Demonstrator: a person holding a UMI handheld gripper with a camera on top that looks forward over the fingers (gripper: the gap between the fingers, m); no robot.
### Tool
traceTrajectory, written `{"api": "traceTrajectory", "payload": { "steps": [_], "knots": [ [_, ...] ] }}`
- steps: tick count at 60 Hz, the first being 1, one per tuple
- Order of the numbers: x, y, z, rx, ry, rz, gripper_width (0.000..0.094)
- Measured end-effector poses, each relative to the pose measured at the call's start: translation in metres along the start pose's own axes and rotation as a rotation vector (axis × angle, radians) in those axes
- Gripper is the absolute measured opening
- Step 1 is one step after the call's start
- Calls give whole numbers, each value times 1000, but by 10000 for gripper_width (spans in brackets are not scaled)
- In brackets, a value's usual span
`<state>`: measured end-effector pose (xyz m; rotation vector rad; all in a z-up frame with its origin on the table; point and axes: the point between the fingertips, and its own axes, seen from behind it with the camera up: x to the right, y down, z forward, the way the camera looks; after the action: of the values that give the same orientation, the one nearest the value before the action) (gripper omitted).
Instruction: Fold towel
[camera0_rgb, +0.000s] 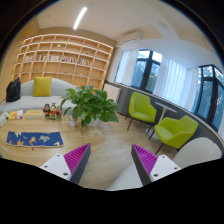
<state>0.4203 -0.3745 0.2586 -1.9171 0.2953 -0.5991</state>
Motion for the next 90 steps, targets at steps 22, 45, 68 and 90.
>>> {"api": "traceTrajectory", "payload": {
  "steps": [22, 45, 68, 90],
  "knots": [
    [-122, 28, -60, -25, -168, 3, 850],
    [-512, 61, -139, -106, -768, 20, 851],
    [-700, 76, -24, -143, -671, -73, 851],
    [-717, 87, -3, -157, -629, -133, 43]
  ]
}}
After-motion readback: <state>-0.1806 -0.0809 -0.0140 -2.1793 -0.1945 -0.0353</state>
